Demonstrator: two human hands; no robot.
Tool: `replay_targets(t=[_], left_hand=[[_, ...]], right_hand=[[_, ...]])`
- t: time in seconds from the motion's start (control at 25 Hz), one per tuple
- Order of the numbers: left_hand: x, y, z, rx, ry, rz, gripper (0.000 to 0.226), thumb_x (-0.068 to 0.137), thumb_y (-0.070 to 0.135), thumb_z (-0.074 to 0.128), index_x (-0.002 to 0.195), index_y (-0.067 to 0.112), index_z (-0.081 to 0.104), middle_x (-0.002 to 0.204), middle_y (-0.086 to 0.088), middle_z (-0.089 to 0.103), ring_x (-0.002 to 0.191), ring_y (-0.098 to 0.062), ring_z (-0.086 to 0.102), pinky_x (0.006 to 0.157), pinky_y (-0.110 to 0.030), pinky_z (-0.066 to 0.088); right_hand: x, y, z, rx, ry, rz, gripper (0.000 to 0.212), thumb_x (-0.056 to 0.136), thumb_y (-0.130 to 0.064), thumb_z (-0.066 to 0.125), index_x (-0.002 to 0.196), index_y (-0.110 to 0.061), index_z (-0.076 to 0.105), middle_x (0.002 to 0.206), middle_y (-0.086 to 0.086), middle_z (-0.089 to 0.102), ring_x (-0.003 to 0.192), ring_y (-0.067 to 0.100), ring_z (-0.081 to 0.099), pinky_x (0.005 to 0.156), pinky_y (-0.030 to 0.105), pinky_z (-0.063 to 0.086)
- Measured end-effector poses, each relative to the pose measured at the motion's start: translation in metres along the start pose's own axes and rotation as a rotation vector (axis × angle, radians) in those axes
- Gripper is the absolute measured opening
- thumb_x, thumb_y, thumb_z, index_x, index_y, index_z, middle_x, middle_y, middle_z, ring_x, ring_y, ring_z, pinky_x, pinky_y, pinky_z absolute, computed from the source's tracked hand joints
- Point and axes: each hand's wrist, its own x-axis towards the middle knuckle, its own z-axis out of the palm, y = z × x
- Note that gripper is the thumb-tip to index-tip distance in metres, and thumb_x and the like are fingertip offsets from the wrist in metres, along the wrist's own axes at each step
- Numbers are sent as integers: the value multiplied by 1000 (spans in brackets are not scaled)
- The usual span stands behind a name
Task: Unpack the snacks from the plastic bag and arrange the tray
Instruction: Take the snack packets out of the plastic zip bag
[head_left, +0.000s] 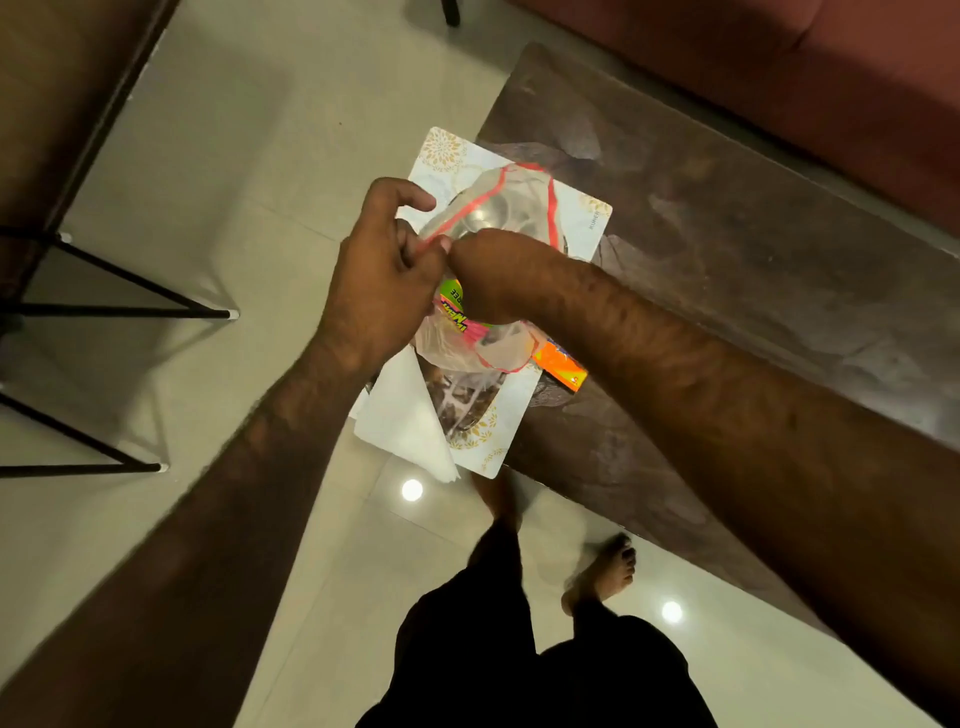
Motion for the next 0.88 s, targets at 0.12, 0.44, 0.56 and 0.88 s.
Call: replay_targets(t=[0.12,0.44,0.56,0.88], left_hand=[[1,-6,-2,4,4,28,30,93,11,61,120,19,52,66,-16,51,54,-16,54,61,-41,59],[2,-20,-6,-14,18,28,32,92,11,60,123,17,52,57,8,45,52,-7,48,58,-22,50],[1,-20,-6,8,19,20,32,93,13,61,123,17,53,57,9,45,51,-6,48,58,-19,47],[11,-9,-10,-40,79,-46,29,92,17,61,120,18,52,64,-5,54,59,-16,61,56,-34,59]], right_hand=[[33,4,29,-234,-56,-67,43,99,-19,63,139,-5,60,130,16,68,125,38,64,104,43,51],[57,11,58,-510,-43,4,63,94,-44,66,149,-18,52,156,12,48,150,36,38,127,50,23],[43,-1,46,-344,-54,127,66,89,-42,72,147,-17,53,153,14,47,144,37,45,116,48,39],[-32,-6,-34,13,152,243,67,71,-58,85,123,-20,67,101,1,61,97,27,63,76,35,43]])
